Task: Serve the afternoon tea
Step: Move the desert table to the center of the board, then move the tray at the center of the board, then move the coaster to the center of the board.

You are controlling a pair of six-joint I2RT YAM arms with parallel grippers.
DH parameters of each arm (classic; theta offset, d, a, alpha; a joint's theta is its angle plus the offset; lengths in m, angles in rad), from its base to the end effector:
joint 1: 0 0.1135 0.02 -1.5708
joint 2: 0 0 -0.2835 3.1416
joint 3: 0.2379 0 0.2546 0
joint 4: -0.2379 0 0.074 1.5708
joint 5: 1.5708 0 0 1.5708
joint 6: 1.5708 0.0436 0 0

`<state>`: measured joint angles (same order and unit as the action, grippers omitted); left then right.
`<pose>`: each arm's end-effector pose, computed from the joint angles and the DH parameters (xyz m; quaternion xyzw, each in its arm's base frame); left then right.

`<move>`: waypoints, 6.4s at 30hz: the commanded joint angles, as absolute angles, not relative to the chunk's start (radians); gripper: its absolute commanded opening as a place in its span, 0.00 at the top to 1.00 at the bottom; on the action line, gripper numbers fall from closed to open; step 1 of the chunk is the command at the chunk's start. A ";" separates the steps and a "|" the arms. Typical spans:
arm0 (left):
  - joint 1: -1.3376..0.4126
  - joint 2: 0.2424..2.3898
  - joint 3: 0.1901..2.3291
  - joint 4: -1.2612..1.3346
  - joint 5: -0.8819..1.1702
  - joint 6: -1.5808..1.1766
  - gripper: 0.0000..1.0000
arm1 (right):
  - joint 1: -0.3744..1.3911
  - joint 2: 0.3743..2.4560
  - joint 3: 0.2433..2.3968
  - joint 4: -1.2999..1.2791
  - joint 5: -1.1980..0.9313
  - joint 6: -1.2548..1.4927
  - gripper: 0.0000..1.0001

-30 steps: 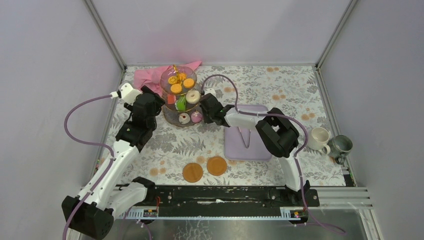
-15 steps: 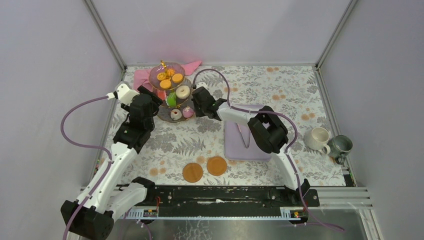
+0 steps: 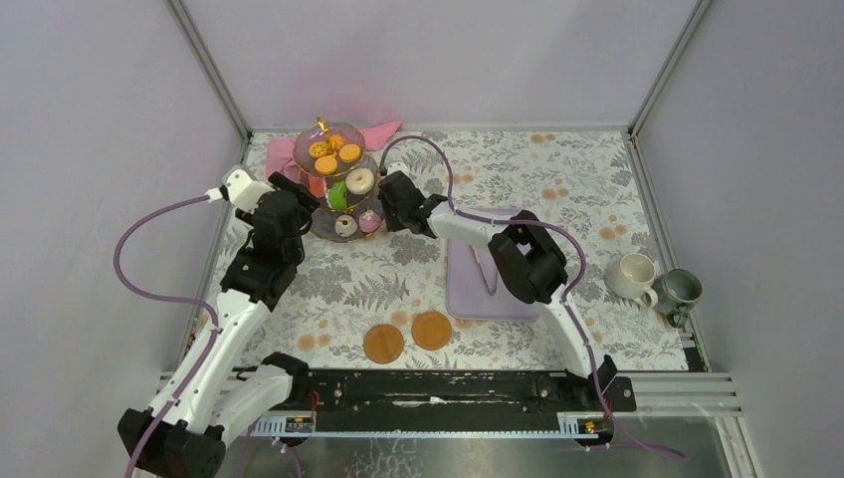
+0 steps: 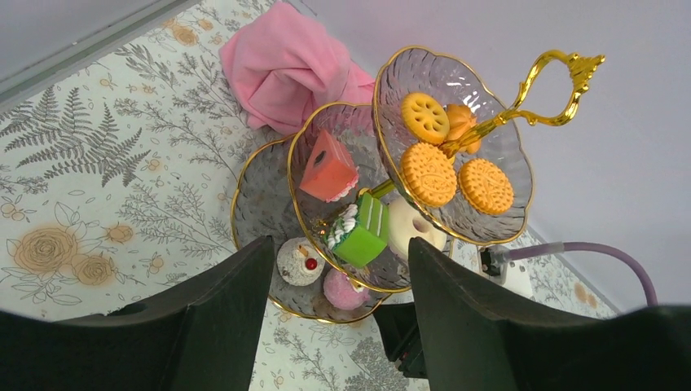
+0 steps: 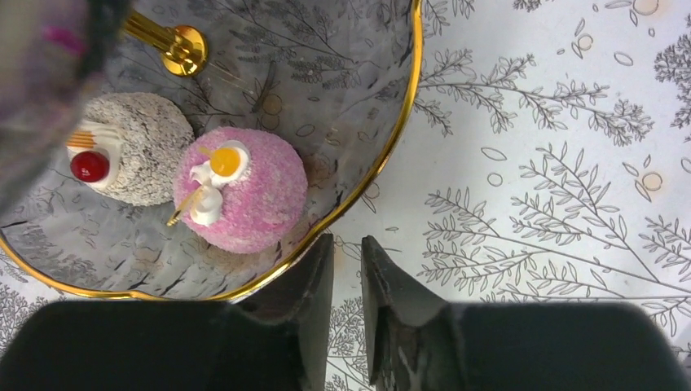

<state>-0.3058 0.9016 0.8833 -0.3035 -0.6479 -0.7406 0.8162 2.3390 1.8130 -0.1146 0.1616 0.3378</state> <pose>0.1946 -0.0339 0.3569 -0.3476 0.7108 -0.0533 0.6092 0.3852 0.3995 0.1751 -0.1759 0.8741 0.1834 0.4140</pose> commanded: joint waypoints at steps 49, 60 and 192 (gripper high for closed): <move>-0.295 0.790 0.863 -0.364 -0.619 -0.759 0.30 | 0.825 1.916 1.273 -0.255 0.441 0.434 0.62; -0.296 0.789 0.856 -0.358 -0.614 -0.765 0.30 | 0.823 1.982 1.309 -0.272 0.435 0.456 0.67; -0.329 0.718 0.747 -0.371 -0.395 -0.778 0.40 | 1.335 1.617 0.267 1.134 0.210 1.164 0.92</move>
<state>-0.3206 0.7181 0.7441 -0.3637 -0.3996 -0.7692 1.3235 1.5822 0.2810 1.0389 0.1745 1.1320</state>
